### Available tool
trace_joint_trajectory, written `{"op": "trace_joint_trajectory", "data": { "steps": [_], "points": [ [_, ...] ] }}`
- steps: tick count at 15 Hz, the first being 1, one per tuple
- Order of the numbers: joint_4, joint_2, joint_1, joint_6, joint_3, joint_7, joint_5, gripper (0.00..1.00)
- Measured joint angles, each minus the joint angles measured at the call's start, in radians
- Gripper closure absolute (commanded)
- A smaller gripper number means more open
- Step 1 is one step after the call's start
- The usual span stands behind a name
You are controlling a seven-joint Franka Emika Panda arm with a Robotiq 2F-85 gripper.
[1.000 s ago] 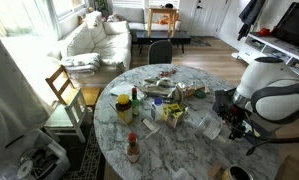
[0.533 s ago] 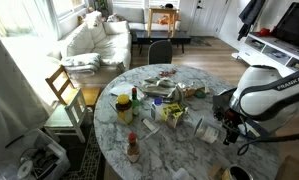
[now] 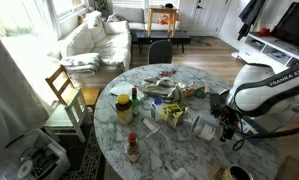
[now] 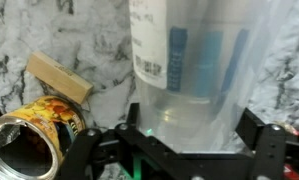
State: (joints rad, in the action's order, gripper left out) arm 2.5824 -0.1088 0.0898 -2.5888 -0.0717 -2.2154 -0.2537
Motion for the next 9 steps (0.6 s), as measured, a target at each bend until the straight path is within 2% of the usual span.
{"op": "trace_joint_trajectory", "data": {
  "steps": [5,9],
  "points": [
    [-0.032,-0.008,0.0,0.065,-0.009,-0.013,0.07,0.36],
    [-0.088,0.002,-0.006,0.231,-0.017,-0.081,0.209,0.36]
  ]
}}
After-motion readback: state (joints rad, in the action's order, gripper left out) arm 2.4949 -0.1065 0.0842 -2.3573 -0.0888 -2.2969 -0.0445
